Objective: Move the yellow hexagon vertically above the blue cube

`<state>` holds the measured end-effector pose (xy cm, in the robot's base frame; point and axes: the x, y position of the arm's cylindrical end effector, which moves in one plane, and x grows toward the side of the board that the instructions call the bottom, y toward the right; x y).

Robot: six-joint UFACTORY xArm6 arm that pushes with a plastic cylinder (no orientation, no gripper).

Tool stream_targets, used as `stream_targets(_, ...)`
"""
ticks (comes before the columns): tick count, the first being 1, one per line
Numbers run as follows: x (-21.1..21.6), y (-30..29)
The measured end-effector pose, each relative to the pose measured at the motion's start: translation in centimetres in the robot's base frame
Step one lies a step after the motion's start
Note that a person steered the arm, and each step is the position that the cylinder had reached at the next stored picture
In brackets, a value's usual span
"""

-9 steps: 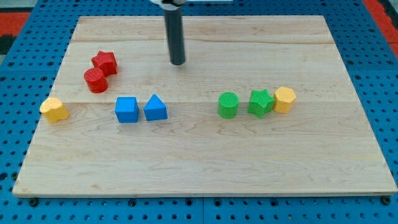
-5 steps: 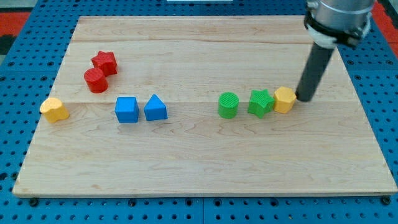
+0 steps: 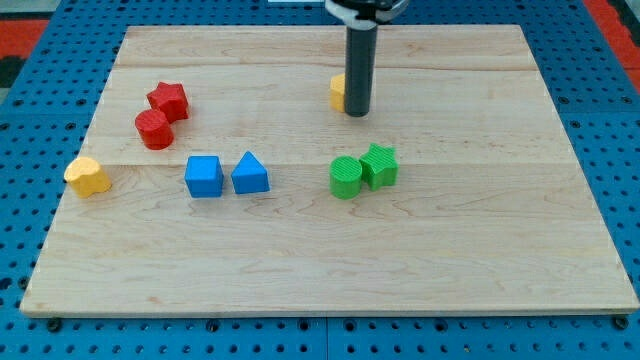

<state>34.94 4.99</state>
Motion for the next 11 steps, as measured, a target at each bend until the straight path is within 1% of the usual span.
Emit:
stream_targets(1, -2.0, -0.2)
stream_targets(2, -3.5, -3.1)
stream_targets(3, -4.0, -2.3)
stream_targets(4, -7.8, -0.5)
stream_targets(5, -7.3, -8.7)
stream_targets(6, -6.9, -14.9)
stream_targets(7, -5.9, -7.1)
stream_targets(8, -3.9, -3.6)
stream_targets(9, -1.5, -4.6)
stream_targets(10, -1.0, -10.7)
stream_targets(11, -2.5, -14.9)
